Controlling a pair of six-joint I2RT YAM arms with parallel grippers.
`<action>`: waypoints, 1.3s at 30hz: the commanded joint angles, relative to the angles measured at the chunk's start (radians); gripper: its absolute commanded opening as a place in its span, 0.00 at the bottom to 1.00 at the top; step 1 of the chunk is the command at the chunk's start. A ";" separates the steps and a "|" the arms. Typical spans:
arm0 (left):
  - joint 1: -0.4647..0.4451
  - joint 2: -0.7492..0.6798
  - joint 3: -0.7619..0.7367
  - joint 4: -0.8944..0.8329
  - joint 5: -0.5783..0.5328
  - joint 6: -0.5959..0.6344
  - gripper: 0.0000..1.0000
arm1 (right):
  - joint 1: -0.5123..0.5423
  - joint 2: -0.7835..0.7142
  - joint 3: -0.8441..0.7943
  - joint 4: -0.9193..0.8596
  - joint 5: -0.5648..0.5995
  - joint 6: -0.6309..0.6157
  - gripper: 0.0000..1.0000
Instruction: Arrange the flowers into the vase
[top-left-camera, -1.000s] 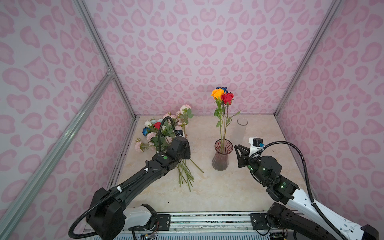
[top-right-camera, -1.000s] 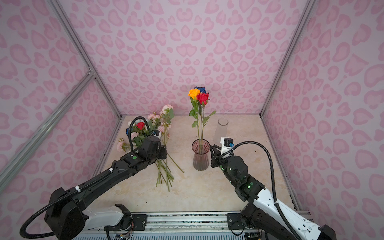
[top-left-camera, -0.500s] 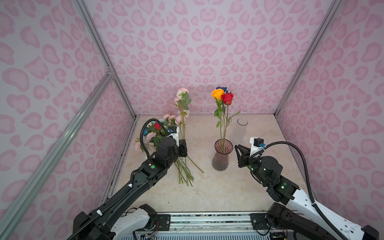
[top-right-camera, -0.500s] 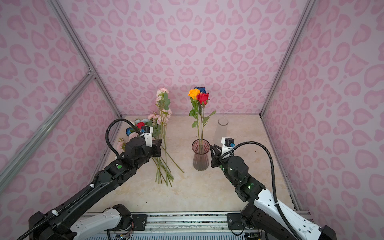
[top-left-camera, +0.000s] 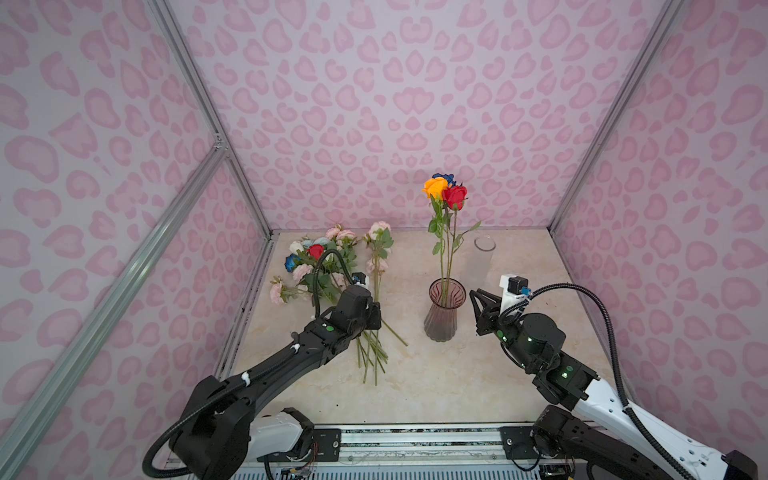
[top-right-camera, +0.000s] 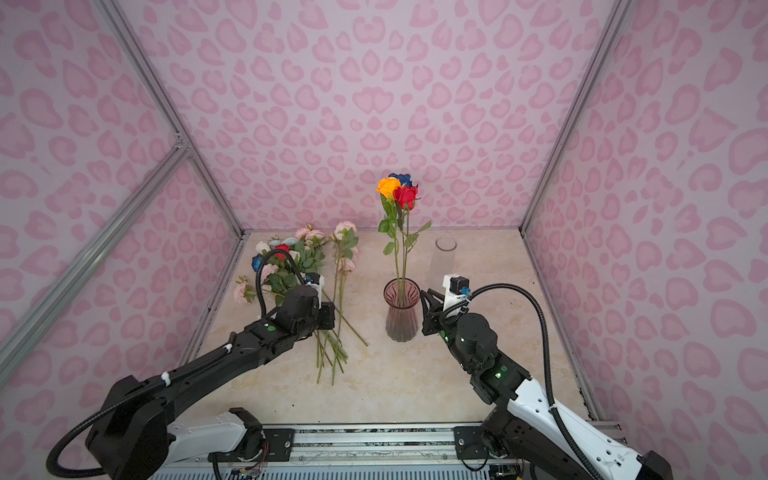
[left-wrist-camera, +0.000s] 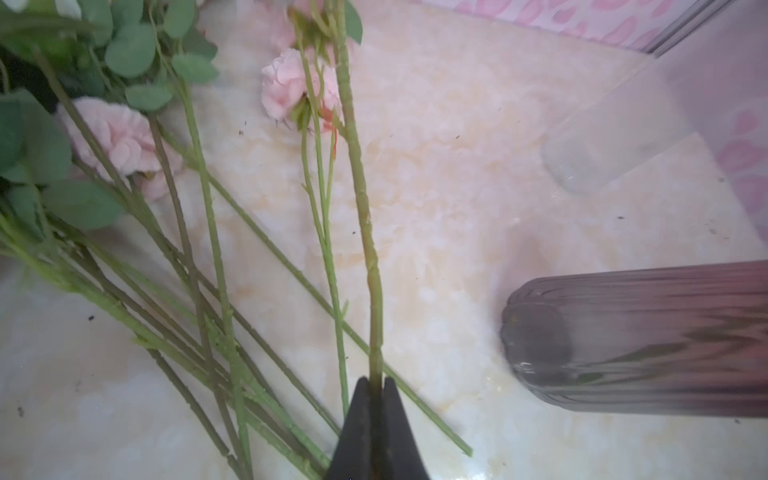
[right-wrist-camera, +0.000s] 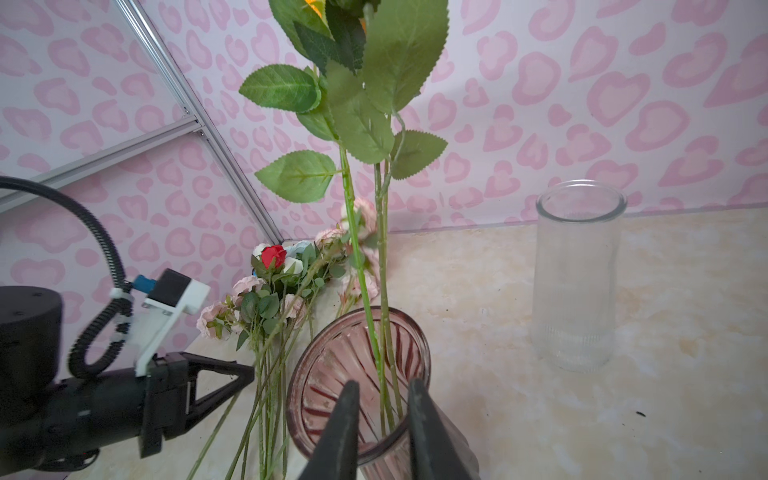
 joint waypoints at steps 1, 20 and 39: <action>-0.019 0.025 0.016 0.061 -0.015 -0.006 0.03 | 0.001 -0.006 0.001 0.015 -0.002 -0.004 0.23; 0.007 -0.403 -0.061 0.252 0.121 0.113 0.03 | 0.001 0.022 0.010 0.034 -0.009 -0.010 0.23; 0.022 -0.461 -0.113 0.175 -0.100 0.047 0.45 | 0.004 0.029 0.033 0.020 -0.029 -0.008 0.23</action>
